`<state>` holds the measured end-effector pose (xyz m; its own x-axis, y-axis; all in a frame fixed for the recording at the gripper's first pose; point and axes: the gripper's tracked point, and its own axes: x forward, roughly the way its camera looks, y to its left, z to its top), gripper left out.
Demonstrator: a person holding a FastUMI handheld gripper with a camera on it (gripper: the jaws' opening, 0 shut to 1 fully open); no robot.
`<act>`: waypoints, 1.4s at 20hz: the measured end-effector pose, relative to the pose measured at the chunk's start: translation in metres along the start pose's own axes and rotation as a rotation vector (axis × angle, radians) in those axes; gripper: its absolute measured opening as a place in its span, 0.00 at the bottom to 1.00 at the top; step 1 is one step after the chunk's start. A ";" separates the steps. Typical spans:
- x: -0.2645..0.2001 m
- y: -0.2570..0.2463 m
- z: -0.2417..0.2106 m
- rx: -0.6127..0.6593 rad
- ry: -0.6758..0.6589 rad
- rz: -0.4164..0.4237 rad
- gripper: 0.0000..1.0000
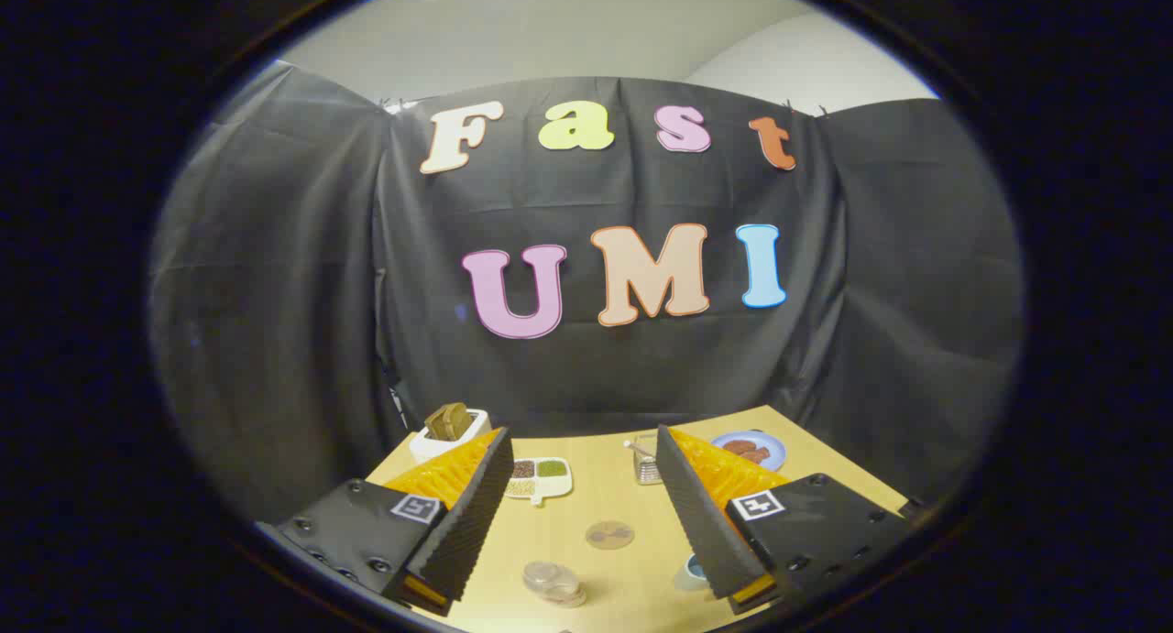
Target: Take the bottle from table, then pour the juice into the cup, finally place the bottle on the coaster
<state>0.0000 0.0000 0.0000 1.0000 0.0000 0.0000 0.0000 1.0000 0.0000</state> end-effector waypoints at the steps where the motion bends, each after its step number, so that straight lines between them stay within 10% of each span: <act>1: -0.001 0.004 0.001 -0.002 -0.002 0.001 0.99; 28: -0.081 -0.023 -0.081 -0.045 0.149 0.053 0.99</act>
<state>-0.0806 -0.0235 -0.0810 0.9875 0.0499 -0.1496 -0.0566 0.9976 -0.0406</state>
